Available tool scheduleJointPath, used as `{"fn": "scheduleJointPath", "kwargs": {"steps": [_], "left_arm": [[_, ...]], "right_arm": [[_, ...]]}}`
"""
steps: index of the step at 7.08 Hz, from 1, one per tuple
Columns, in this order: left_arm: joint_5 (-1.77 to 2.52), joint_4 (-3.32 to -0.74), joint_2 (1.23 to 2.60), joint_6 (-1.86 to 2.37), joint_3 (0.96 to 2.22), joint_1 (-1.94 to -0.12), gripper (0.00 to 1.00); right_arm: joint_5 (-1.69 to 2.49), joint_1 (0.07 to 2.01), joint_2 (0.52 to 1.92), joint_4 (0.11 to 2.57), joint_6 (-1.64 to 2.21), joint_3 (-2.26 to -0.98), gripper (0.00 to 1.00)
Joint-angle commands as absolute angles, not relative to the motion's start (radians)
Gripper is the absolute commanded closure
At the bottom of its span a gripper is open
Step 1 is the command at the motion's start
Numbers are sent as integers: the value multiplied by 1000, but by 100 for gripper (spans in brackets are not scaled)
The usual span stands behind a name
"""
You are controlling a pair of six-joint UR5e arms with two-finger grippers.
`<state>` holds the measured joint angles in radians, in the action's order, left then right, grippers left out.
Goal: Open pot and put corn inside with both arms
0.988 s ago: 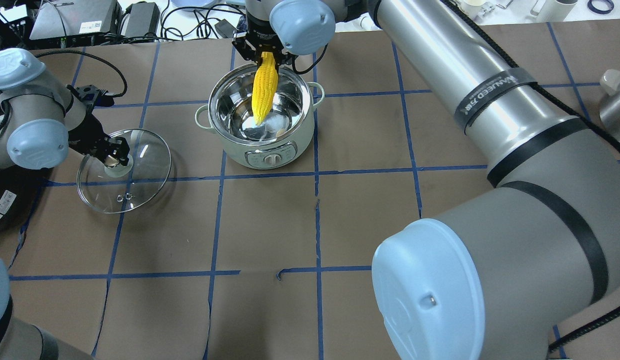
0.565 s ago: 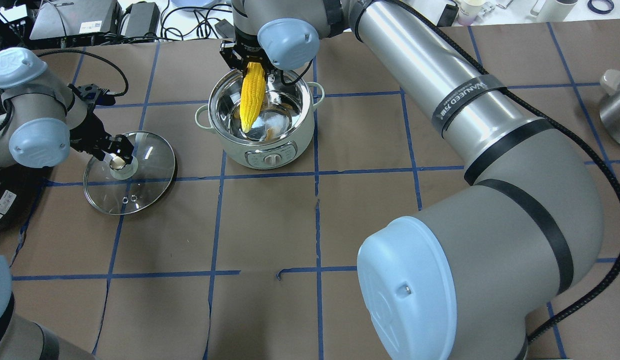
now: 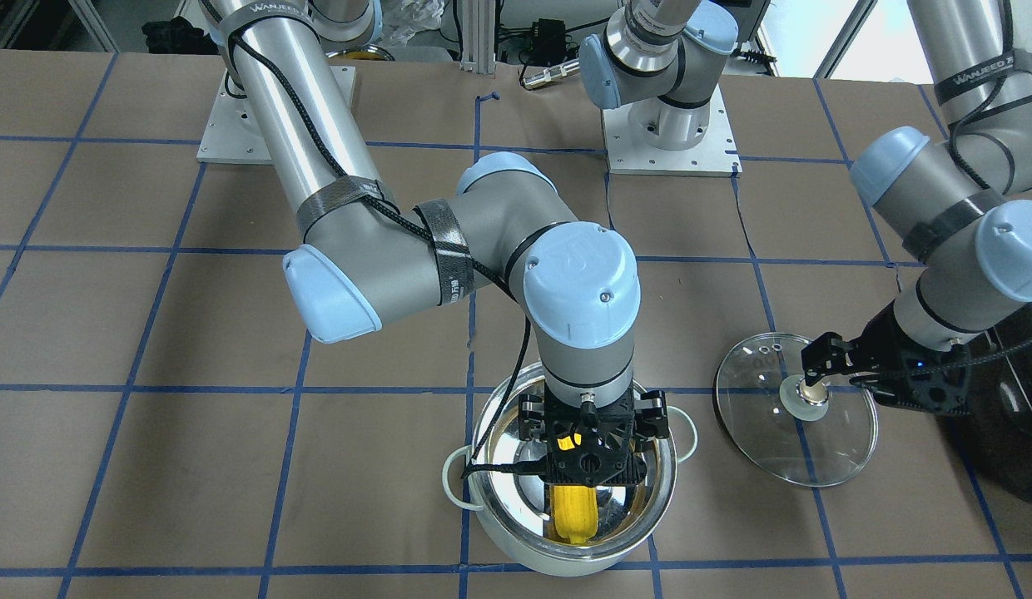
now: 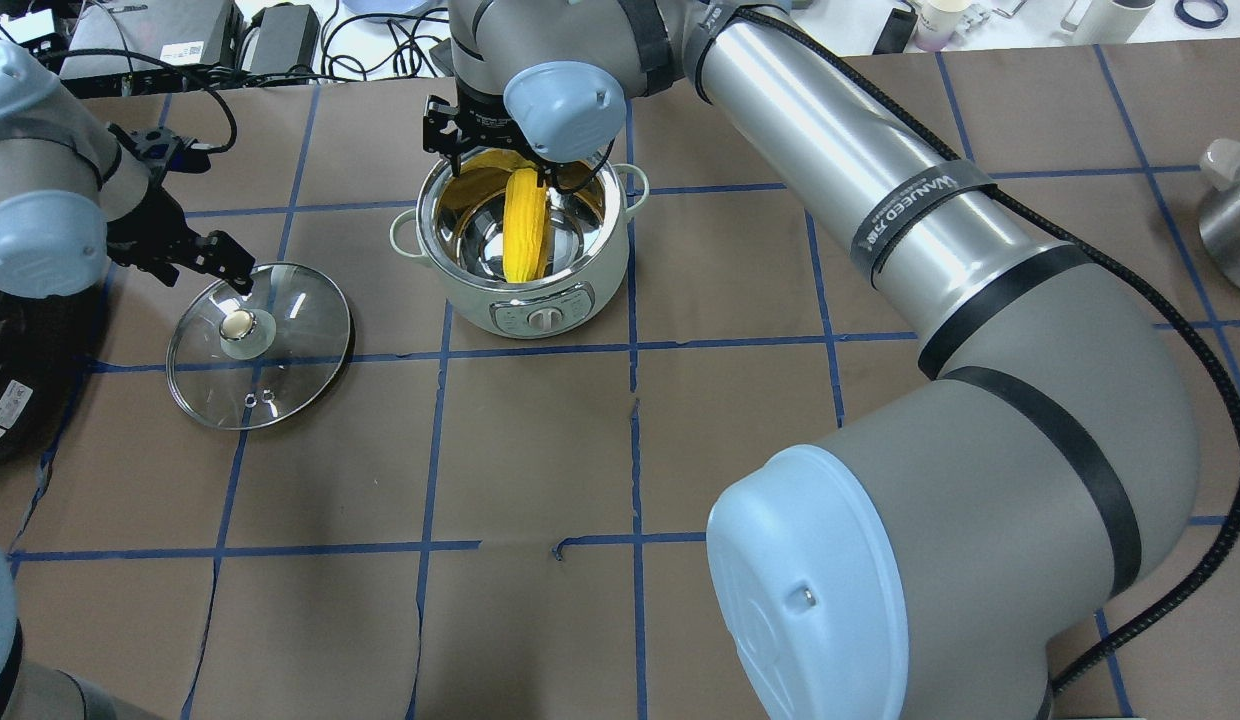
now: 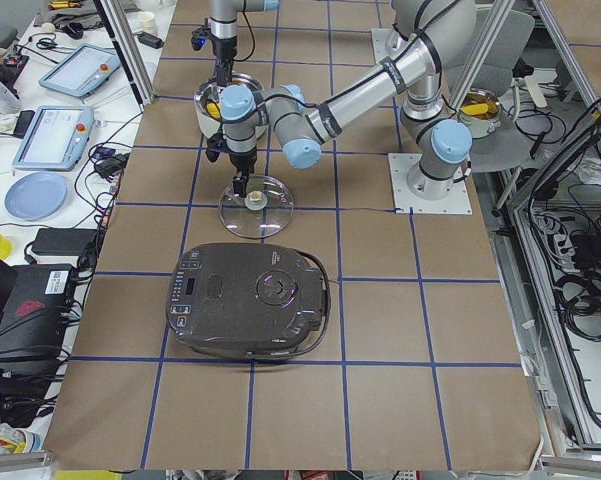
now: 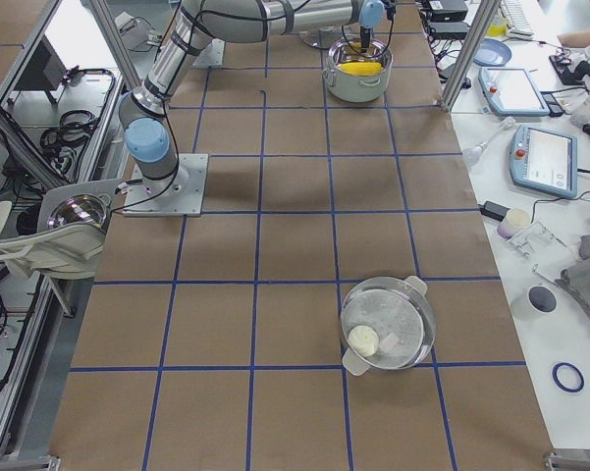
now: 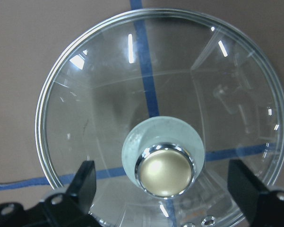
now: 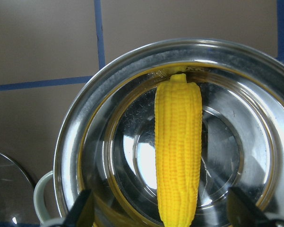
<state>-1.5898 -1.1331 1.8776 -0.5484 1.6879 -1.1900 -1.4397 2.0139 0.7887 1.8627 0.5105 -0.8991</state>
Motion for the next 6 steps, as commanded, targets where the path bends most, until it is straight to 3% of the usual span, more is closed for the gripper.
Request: {"fn": "scheduleJointPath", "kwargs": {"steps": [1, 3, 6], "left_arm": [[-1577, -1366, 1792, -542, 1559, -1225, 0], [-1586, -1468, 1670, -333, 1543, -1322, 0], [-1671, -1658, 1601, 34, 1441, -1533, 0]], "right_arm": [[-1460, 1990, 846, 1800, 380, -928, 0], [-1497, 1877, 969, 1694, 193, -1016, 0], [-1492, 1670, 1290, 1637, -37, -1326, 0]]}}
